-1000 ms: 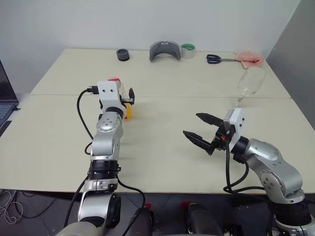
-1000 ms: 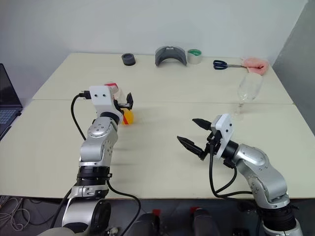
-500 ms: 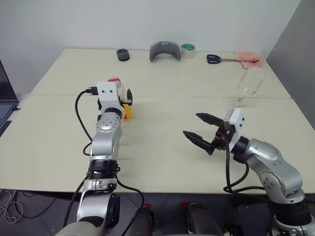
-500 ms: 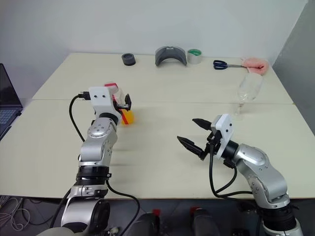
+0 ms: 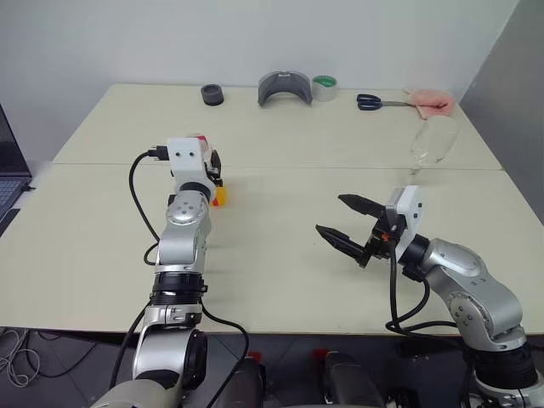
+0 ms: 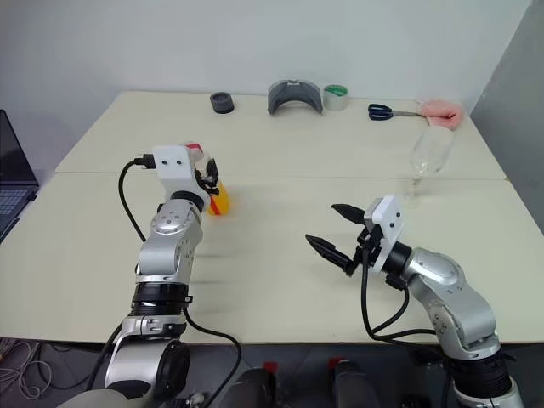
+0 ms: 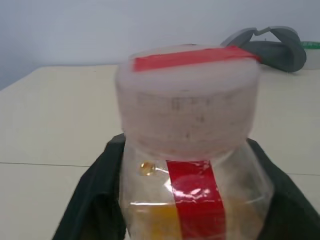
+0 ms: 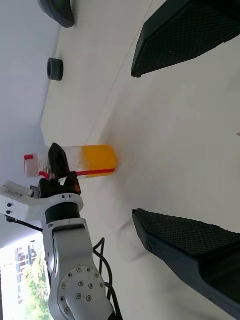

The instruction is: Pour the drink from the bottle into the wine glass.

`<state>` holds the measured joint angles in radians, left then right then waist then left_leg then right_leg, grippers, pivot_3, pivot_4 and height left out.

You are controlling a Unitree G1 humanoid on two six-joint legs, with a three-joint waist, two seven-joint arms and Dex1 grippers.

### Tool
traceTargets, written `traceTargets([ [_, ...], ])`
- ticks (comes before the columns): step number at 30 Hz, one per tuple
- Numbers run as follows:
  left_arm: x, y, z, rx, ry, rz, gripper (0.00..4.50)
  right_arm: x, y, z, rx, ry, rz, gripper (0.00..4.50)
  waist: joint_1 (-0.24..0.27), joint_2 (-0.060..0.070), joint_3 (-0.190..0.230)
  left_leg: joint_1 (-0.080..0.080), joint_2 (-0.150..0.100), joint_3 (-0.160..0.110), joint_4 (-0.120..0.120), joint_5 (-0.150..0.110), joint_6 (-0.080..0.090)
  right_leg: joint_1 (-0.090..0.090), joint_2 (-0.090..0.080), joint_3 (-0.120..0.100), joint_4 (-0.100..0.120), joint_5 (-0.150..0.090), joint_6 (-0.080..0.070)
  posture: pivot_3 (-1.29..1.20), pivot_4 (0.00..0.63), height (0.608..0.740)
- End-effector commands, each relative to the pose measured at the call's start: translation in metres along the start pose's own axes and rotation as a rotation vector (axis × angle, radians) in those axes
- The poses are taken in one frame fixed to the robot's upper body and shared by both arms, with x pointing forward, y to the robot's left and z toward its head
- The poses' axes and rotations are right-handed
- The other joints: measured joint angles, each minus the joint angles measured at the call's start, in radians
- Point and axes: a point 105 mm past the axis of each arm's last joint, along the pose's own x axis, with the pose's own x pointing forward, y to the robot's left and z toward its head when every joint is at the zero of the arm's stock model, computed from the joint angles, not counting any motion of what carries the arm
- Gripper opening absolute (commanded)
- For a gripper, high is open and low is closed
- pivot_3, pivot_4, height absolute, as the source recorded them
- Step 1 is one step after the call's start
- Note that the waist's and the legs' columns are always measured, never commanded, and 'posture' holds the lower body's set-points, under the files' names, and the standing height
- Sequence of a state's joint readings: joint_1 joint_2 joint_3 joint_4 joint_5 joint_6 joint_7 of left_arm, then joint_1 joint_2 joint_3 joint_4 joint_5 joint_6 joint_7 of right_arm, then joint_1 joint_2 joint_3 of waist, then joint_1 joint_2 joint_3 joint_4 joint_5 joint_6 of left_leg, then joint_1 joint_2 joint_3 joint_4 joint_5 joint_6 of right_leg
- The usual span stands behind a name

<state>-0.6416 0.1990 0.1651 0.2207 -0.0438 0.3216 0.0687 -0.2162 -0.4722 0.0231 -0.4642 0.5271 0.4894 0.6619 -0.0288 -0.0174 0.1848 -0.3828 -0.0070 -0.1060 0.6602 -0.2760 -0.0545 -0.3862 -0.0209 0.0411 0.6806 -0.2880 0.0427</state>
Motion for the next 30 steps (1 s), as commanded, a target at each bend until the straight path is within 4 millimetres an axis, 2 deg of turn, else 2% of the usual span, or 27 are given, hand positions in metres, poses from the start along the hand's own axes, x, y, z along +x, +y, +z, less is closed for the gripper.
traceTargets([
  [1, 0.0, 0.008, 0.011, 0.008, -0.038, 0.038, 1.99, 0.0, 0.001, 0.011, -0.042, -0.029, 0.012, 4.5, 0.0, 0.0, 0.0, 0.0, 0.0, 0.0, 0.0, 0.0, 0.0, 0.0, 0.0, 0.0, 0.0, 0.0, 0.0, 0.0, 0.15, 0.74],
  [7, -0.004, 0.01, 0.01, -0.001, -0.043, 0.037, 1.98, 0.0, 0.0, 0.012, -0.047, -0.033, 0.013, 4.5, 0.0, 0.0, 0.0, 0.0, 0.0, 0.0, 0.0, 0.0, 0.0, 0.0, 0.0, 0.0, 0.0, 0.0, 0.0, 0.0, 0.15, 0.74],
  [11, -0.011, -0.005, 0.014, -0.046, -0.073, -0.065, 1.98, 0.0, -0.001, 0.015, -0.056, -0.043, 0.006, 4.5, 0.0, 0.0, 0.0, 0.0, 0.0, 0.0, 0.0, 0.0, 0.0, 0.0, 0.0, 0.0, 0.0, 0.0, 0.0, 0.0, 0.15, 0.74],
  [14, -0.02, -0.021, 0.018, -0.054, -0.099, -0.194, 1.97, -0.002, -0.003, 0.019, -0.061, -0.05, -0.012, 4.5, 0.001, 0.0, 0.0, 0.0, 0.0, 0.0, 0.0, 0.0, 0.0, 0.0, -0.001, 0.0, 0.0, 0.0, 0.0, 0.0, 0.15, 0.74],
  [21, -0.051, -0.084, 0.02, -0.031, -0.1, -0.658, 1.95, -0.013, 0.004, 0.037, -0.062, -0.052, -0.028, 4.5, 0.006, 0.0, 0.0, -0.001, -0.001, 0.0, 0.0, 0.0, 0.0, 0.0, -0.001, -0.001, 0.0, 0.0, 0.0, 0.0, 0.15, 0.74],
  [27, -0.07, -0.124, 0.037, -0.033, -0.134, -1.013, 1.95, -0.013, 0.013, 0.052, -0.079, -0.026, -0.057, 4.5, 0.002, 0.0, 0.0, -0.001, 0.0, 0.0, 0.0, 0.0, 0.0, 0.0, 0.0, -0.001, 0.0, 0.0, 0.0, 0.0, 0.15, 0.74],
  [30, -0.09, -0.144, 0.043, -0.021, -0.152, -1.229, 1.95, -0.009, 0.011, 0.057, -0.089, -0.017, -0.094, 4.5, -0.003, 0.0, 0.0, -0.001, 0.0, 0.001, 0.0, 0.0, 0.0, -0.001, 0.0, 0.0, 0.0, 0.0, 0.0, 0.0, 0.15, 0.74],
])
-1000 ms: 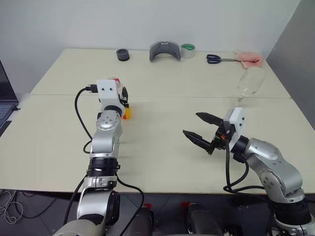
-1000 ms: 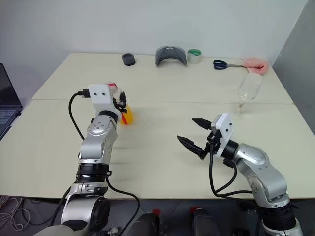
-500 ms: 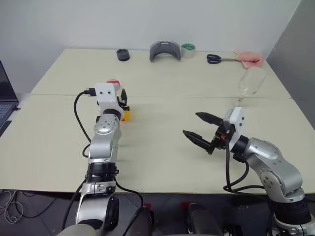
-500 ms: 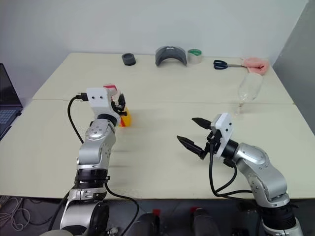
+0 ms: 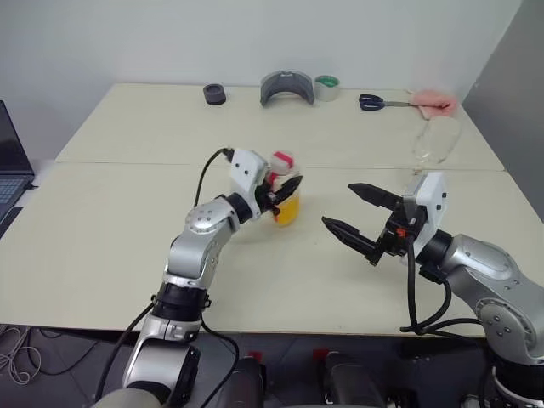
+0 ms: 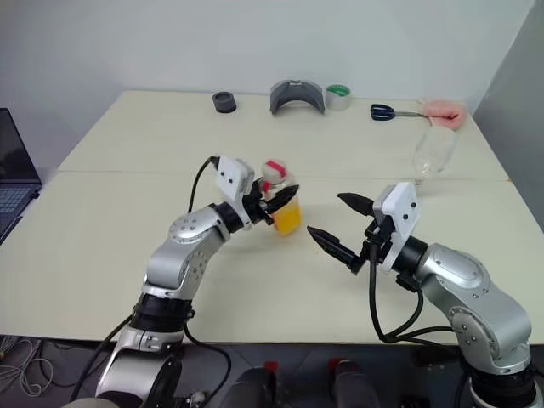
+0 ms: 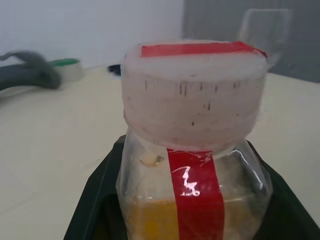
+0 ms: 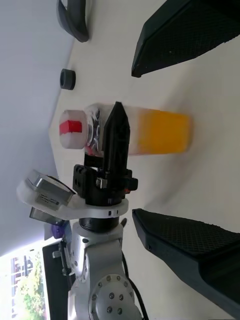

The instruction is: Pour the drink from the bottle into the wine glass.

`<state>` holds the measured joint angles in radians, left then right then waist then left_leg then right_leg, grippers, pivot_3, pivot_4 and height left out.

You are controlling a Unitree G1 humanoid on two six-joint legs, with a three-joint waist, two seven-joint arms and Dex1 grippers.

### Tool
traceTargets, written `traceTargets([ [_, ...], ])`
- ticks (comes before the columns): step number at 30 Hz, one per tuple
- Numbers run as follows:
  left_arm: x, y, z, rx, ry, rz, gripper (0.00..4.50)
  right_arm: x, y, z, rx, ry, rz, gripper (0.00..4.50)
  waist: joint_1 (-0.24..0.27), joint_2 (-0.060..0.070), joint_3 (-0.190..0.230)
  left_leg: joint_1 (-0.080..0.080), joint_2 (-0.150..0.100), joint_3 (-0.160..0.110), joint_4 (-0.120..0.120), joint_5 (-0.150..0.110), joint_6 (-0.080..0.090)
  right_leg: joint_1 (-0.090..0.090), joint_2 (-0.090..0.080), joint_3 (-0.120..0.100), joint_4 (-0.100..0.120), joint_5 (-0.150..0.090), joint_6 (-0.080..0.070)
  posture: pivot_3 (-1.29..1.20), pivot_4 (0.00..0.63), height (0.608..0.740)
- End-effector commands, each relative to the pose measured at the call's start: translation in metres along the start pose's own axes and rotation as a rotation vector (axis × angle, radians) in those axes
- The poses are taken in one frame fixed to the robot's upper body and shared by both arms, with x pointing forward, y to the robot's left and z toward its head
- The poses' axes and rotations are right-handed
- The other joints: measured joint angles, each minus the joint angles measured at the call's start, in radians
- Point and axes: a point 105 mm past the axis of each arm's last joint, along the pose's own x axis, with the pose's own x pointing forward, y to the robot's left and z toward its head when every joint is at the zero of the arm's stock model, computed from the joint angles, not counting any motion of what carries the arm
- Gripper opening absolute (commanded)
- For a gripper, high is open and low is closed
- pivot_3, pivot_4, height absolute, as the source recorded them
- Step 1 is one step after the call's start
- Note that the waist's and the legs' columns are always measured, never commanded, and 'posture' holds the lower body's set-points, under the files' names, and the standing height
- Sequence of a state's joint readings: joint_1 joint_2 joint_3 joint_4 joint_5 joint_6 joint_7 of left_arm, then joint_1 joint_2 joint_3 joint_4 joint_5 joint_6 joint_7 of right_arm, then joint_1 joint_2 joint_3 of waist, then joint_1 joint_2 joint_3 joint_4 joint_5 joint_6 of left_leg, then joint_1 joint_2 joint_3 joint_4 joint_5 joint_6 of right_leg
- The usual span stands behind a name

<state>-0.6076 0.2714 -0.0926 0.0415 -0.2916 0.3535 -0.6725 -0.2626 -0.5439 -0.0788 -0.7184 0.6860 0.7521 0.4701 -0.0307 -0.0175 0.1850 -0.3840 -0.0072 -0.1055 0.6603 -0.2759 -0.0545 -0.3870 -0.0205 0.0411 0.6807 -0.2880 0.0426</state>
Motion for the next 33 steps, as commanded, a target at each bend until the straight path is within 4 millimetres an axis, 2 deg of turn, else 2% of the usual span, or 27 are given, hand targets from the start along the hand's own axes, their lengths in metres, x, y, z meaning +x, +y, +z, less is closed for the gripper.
traceTargets([
  [1, 0.008, -0.034, 0.019, 0.03, -0.058, -0.255, 1.95, 0.002, 0.001, 0.018, -0.043, -0.034, -0.035, 4.5, -0.002, 0.0, 0.0, 0.0, 0.0, 0.0, 0.0, 0.0, 0.0, 0.0, 0.0, 0.0, 0.0, 0.0, 0.0, 0.0, 0.15, 0.74],
  [4, 0.009, -0.054, 0.021, 0.068, -0.066, -0.402, 1.95, 0.006, 0.001, 0.021, -0.047, -0.042, -0.062, 4.5, -0.001, 0.0, 0.0, 0.0, 0.0, 0.0, 0.0, 0.0, 0.0, 0.0, 0.0, 0.0, 0.0, 0.0, 0.0, 0.0, 0.15, 0.74],
  [9, 0.008, -0.069, 0.019, 0.09, -0.056, -0.518, 1.95, 0.009, -0.001, 0.017, -0.041, -0.035, -0.102, 4.5, -0.001, 0.0, 0.0, -0.001, 0.0, 0.0, -0.001, 0.0, 0.0, -0.001, 0.0, 0.0, 0.0, 0.0, 0.0, 0.0, 0.15, 0.74],
  [17, 0.007, -0.068, 0.018, 0.106, -0.055, -0.529, 1.95, 0.013, 0.001, 0.006, -0.018, -0.012, -0.1, 4.5, -0.001, 0.0, 0.0, -0.001, 0.0, 0.0, 0.0, 0.0, 0.0, -0.001, 0.0, 0.0, 0.0, 0.0, 0.0, 0.0, 0.15, 0.74],
  [28, 0.002, -0.064, 0.014, 0.111, -0.03, -0.509, 1.95, 0.02, 0.005, 0.022, -0.035, -0.076, -0.061, 4.5, -0.001, 0.0, 0.0, -0.001, 0.0, 0.0, -0.001, 0.0, 0.0, -0.001, 0.0, 0.0, 0.0, 0.0, 0.0, 0.0, 0.15, 0.74],
  [33, 0.002, -0.062, 0.014, 0.114, -0.028, -0.502, 1.95, 0.022, 0.006, 0.019, -0.04, -0.053, -0.046, 4.5, -0.001, 0.0, 0.0, -0.001, 0.0, -0.001, 0.0, 0.0, 0.001, -0.001, 0.0, 0.0, 0.0, 0.0, 0.0, 0.0, 0.15, 0.74],
])
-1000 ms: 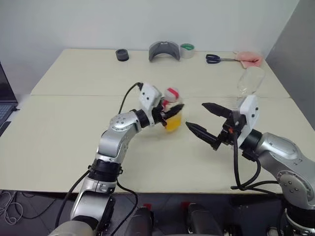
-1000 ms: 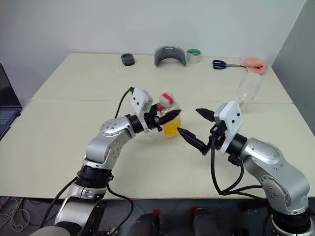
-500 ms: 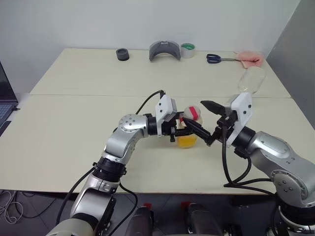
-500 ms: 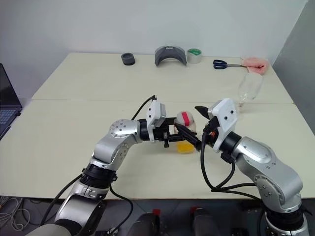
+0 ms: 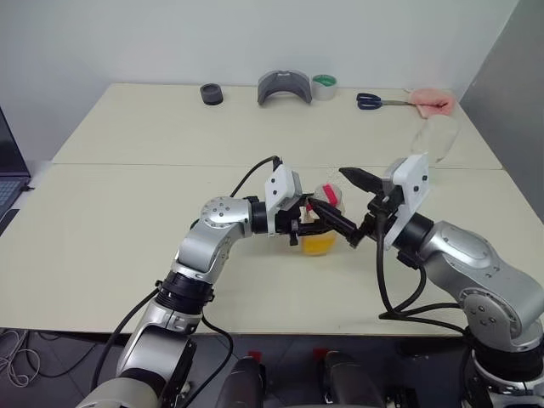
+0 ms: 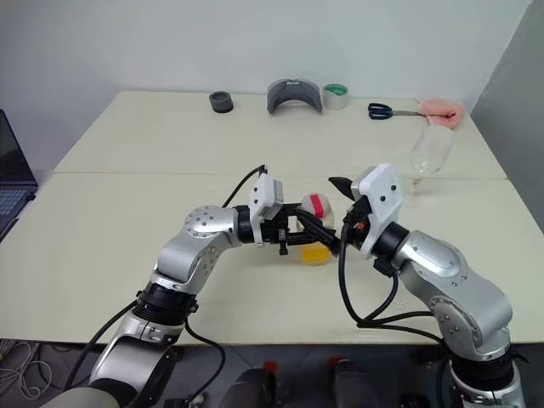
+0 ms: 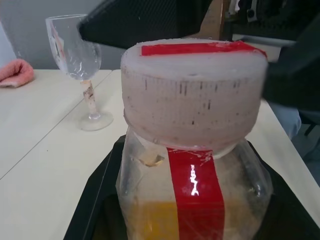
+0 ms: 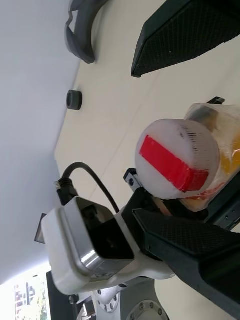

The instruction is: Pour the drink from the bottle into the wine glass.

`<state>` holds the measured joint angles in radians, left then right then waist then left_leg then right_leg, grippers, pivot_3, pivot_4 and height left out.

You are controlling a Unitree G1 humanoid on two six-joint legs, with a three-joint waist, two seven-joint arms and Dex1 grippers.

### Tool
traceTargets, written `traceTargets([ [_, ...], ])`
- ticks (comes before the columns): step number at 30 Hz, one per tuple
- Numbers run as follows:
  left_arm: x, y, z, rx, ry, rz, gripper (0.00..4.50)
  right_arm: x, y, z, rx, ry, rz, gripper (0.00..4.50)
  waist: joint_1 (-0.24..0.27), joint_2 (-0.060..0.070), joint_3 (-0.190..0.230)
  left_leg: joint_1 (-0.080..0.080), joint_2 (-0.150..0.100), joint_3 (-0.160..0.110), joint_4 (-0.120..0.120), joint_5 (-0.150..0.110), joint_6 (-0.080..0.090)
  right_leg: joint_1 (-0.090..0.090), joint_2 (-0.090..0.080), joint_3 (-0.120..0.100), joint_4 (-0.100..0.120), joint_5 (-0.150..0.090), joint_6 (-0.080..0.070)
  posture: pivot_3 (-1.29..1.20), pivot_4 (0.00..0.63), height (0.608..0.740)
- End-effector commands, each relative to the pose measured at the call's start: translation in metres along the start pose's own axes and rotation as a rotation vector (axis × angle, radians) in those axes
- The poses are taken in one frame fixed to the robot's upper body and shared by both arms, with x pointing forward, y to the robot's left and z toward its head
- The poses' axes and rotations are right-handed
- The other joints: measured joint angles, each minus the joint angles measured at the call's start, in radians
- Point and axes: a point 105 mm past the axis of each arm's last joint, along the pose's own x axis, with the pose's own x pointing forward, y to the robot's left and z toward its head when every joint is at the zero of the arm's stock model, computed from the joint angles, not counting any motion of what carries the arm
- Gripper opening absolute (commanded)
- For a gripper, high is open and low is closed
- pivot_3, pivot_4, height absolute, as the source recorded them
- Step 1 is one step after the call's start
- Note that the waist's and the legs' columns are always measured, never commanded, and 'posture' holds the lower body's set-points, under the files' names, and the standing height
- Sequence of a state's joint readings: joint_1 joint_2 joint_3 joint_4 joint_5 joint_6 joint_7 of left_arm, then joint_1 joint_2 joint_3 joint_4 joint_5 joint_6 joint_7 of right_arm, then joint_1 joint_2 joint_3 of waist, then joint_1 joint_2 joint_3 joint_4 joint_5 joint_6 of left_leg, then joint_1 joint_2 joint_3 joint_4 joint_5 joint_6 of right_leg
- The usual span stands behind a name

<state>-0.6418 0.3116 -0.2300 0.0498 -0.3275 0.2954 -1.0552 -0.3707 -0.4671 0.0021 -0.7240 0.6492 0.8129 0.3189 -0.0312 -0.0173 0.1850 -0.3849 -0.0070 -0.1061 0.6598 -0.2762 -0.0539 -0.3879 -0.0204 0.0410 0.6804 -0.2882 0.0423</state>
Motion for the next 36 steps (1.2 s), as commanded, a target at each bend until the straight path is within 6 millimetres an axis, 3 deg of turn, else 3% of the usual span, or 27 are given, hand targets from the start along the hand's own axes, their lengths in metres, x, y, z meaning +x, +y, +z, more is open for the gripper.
traceTargets([
  [1, -0.001, 0.001, 0.015, 0.059, -0.036, 0.005, 1.95, 0.0, 0.005, 0.007, -0.029, -0.017, 0.026, 4.5, 0.0, 0.0, 0.0, 0.0, 0.0, 0.0, 0.0, 0.0, 0.0, 0.0, 0.0, 0.0, 0.0, 0.0, 0.0, 0.0, 0.15, 0.74],
  [7, 0.0, 0.0, 0.015, 0.059, -0.038, 0.005, 1.95, 0.0, 0.005, 0.003, -0.035, -0.002, 0.034, 4.5, 0.0, 0.0, 0.0, 0.0, 0.0, 0.0, 0.0, 0.0, 0.0, 0.0, 0.0, 0.0, 0.0, 0.0, 0.0, 0.0, 0.15, 0.74],
  [10, -0.001, -0.001, 0.014, 0.06, -0.034, 0.002, 1.95, -0.001, 0.004, 0.003, -0.039, -0.008, 0.031, 3.92, 0.0, 0.0, 0.0, 0.0, 0.0, 0.0, 0.0, 0.0, 0.0, 0.0, 0.0, 0.0, 0.0, 0.0, 0.0, 0.0, 0.15, 0.74],
  [16, 0.0, -0.001, 0.015, 0.061, -0.037, 0.002, 1.95, 0.0, 0.006, -0.001, -0.038, 0.005, 0.048, 1.86, 0.0, 0.0, 0.0, 0.0, 0.0, 0.0, 0.0, 0.0, 0.0, 0.0, 0.0, 0.0, 0.0, 0.0, 0.0, 0.0, 0.15, 0.74],
  [21, 0.0, -0.002, 0.017, 0.062, -0.046, -0.004, 1.95, 0.001, 0.012, -0.005, -0.055, 0.018, 0.13, 1.85, 0.0, 0.0, 0.0, 0.0, 0.0, 0.0, 0.0, 0.0, 0.0, 0.0, 0.0, 0.0, 0.0, 0.0, 0.0, 0.0, 0.15, 0.74],
  [24, 0.002, -0.006, 0.018, 0.069, -0.036, -0.052, 1.94, 0.0, 0.018, -0.008, -0.155, 0.059, 0.346, 1.85, 0.0, 0.0, 0.0, 0.0, 0.0, 0.001, 0.0, 0.0, 0.0, 0.0, 0.0, 0.0, 0.0, 0.0, 0.0, 0.0, 0.15, 0.74],
  [28, 0.002, -0.01, 0.016, 0.085, -0.016, -0.108, 1.94, -0.006, 0.002, -0.011, -0.315, 0.182, 0.591, 1.85, -0.001, 0.001, 0.001, 0.001, 0.0, 0.001, 0.001, 0.0, 0.0, 0.0, 0.0, 0.0, 0.0, 0.0, 0.0, 0.0, 0.15, 0.74],
  [34, 0.006, -0.005, 0.017, 0.096, -0.022, -0.1, 1.93, -0.005, -0.006, 0.003, -0.211, 0.178, 0.645, 1.85, 0.001, 0.001, 0.002, 0.0, 0.001, 0.0, 0.0, 0.0, 0.0, 0.0, 0.001, -0.001, 0.0, 0.0, 0.0, 0.0, 0.15, 0.74],
  [36, 0.007, -0.003, 0.019, 0.077, -0.036, -0.091, 1.92, -0.004, -0.02, 0.007, -0.241, 0.135, 0.515, 2.61, 0.002, 0.001, 0.002, -0.001, 0.0, 0.0, 0.0, 0.0, 0.0, 0.0, -0.001, 0.0, -0.001, 0.0, 0.0, 0.0, 0.15, 0.74],
])
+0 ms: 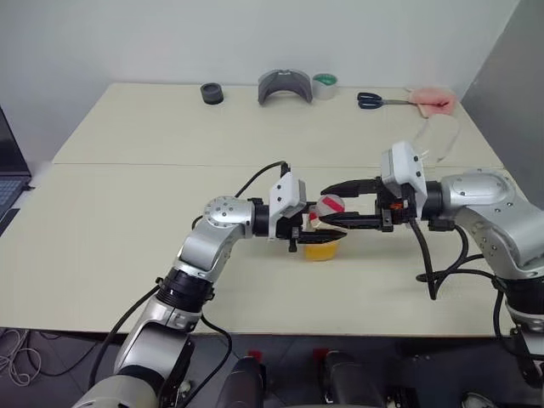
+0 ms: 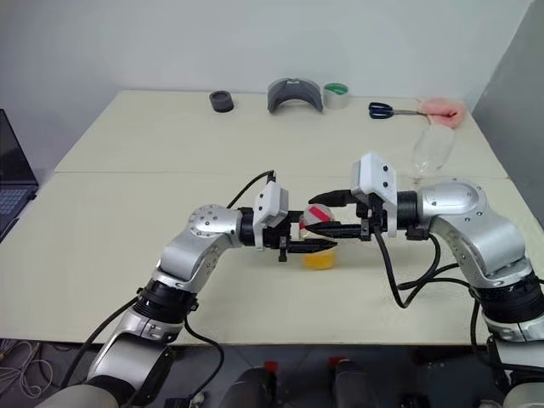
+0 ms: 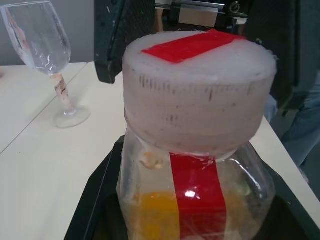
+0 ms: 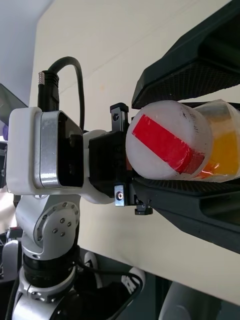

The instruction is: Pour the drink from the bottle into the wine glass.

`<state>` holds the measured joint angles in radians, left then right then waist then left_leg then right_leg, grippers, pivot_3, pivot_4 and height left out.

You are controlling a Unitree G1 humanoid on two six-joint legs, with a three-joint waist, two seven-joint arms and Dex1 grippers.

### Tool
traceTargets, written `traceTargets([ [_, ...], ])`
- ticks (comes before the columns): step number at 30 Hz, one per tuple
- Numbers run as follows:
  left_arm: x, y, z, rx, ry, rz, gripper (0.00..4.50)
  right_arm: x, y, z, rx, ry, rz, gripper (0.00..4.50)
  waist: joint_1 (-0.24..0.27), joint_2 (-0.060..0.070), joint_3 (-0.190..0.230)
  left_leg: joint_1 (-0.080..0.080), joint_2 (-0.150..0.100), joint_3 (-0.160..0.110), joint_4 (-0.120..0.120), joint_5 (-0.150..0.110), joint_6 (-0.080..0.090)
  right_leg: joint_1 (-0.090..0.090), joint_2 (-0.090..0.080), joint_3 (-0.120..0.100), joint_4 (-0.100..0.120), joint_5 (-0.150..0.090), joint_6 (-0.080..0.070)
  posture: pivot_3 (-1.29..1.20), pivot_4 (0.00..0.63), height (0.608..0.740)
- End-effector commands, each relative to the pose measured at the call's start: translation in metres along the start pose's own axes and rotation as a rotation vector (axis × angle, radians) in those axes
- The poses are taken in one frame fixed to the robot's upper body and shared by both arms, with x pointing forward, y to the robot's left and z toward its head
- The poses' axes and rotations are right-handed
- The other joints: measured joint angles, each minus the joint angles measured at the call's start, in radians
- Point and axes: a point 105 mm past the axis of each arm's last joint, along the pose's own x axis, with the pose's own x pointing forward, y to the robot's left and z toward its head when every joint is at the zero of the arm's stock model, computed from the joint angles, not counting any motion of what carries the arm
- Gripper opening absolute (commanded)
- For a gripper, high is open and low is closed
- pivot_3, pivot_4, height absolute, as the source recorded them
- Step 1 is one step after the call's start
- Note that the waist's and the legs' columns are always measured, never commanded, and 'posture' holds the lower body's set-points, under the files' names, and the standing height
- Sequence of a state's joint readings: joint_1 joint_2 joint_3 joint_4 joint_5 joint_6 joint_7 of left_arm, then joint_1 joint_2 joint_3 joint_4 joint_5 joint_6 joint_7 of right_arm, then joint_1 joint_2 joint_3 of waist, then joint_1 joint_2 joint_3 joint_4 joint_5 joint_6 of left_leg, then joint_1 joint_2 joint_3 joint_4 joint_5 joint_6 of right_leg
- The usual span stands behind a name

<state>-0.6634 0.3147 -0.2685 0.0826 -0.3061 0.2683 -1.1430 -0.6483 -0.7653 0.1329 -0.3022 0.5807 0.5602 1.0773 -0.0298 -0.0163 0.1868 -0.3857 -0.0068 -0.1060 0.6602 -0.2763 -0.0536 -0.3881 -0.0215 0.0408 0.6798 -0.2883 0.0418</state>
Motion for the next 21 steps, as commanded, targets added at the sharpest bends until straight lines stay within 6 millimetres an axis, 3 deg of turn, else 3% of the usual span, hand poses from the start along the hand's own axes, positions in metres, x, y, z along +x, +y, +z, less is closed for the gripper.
traceTargets([
  [1, 0.0, 0.009, 0.025, 0.055, -0.072, 0.028, 1.92, -0.013, -0.01, 0.007, -0.021, -0.048, -0.151, 2.9, 0.001, 0.0, 0.0, -0.001, 0.0, 0.0, 0.0, 0.0, 0.0, 0.0, -0.001, 0.0, 0.0, 0.0, 0.0, 0.0, 0.15, 0.74],
  [3, 0.001, 0.012, 0.026, 0.048, -0.077, 0.042, 1.92, -0.025, -0.015, 0.012, -0.016, -0.081, -0.29, 3.58, 0.003, 0.0, 0.0, -0.003, 0.0, -0.001, 0.001, 0.0, 0.0, -0.001, -0.002, -0.001, 0.0, 0.0, 0.0, 0.0, 0.15, 0.74],
  [6, 0.001, 0.017, 0.025, 0.047, -0.074, 0.059, 1.92, -0.033, 0.004, 0.018, 0.059, -0.118, -0.386, 4.49, 0.007, 0.0, 0.0, -0.006, 0.0, -0.003, 0.001, 0.0, 0.0, -0.003, -0.003, -0.002, 0.0, 0.0, 0.0, 0.0, 0.15, 0.74],
  [13, 0.004, 0.026, 0.023, 0.047, -0.067, 0.084, 1.92, -0.018, 0.026, 0.008, 0.158, -0.163, -0.659, 4.5, -0.001, 0.0, 0.0, -0.006, -0.001, -0.002, 0.001, 0.0, 0.0, -0.003, -0.001, -0.001, 0.001, 0.0, 0.0, 0.0, 0.15, 0.74],
  [21, 0.009, 0.024, 0.021, 0.046, -0.063, 0.06, 1.92, -0.01, 0.01, 0.003, 0.18, -0.174, -0.868, 4.5, -0.002, 0.0, 0.0, -0.004, 0.0, -0.002, 0.001, 0.001, 0.0, -0.003, 0.002, -0.001, 0.001, 0.0, 0.001, 0.0, 0.15, 0.74],
])
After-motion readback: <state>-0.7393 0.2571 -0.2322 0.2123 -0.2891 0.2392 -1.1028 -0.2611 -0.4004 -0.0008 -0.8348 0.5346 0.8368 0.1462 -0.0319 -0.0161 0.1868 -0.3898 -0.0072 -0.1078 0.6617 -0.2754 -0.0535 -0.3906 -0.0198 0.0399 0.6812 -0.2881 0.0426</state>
